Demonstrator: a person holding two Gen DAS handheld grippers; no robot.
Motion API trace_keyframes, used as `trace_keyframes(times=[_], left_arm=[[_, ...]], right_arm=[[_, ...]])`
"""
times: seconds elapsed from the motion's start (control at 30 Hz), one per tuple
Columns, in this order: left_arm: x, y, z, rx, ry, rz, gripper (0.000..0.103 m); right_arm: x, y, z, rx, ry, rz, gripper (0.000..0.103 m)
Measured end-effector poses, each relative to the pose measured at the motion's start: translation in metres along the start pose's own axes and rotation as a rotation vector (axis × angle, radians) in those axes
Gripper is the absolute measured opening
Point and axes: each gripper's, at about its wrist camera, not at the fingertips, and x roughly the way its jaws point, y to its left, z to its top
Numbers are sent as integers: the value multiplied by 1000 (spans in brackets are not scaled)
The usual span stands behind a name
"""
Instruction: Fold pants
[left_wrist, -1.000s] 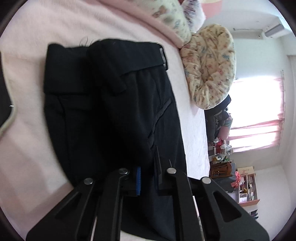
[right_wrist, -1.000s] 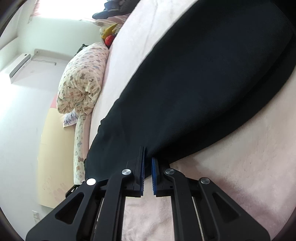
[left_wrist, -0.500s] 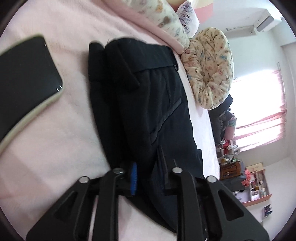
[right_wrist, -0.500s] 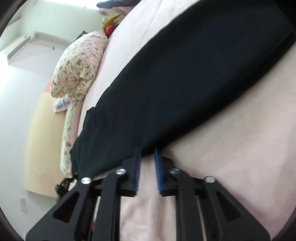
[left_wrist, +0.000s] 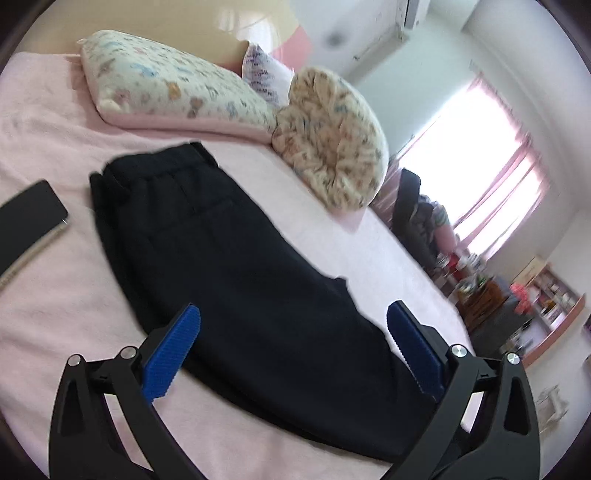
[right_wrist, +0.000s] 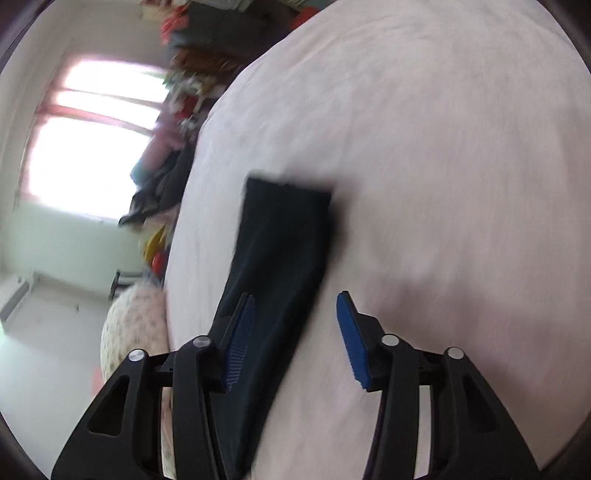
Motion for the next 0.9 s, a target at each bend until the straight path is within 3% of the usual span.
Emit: trace_keyframes(times=[0.1,0.23,0.27,0.3,0.37,0.47,0.53,0.63,0.83,0.87,0.9], left_arm=[[18,9,-6,-1,27,63,101],[24,27,-5,-69,40,86,101],[25,32,-6,-72,44,105,101],[25,36,-6,-77,46,116,101],[31,39,-4,-89,52,124,101],[29,41,-3,-78,48,134,101],[31,40,-4,-61,50,148,101],[30,38,-6,-52,52,153,101],[30,39,-6,-75,57,131,101],[29,39,-6,-74,59,129,101],[29,40,-7,-73,60,127,101]], right_arm=[[5,-7,17,14,-54,-32,45],[19,0,31,-28,-69,-66,43],[21,2,34,-56,-72,-75,34],[25,8,35,-89,-72,-77,9],[30,27,36,-165,-89,-94,9],[20,55,31,-301,-94,51,8],[20,58,29,-366,-77,-25,9],[20,36,35,-283,-11,-94,9],[-1,-2,21,-181,20,-37,10],[0,-1,22,-167,19,-27,13],[-3,-2,20,-158,9,-33,26]])
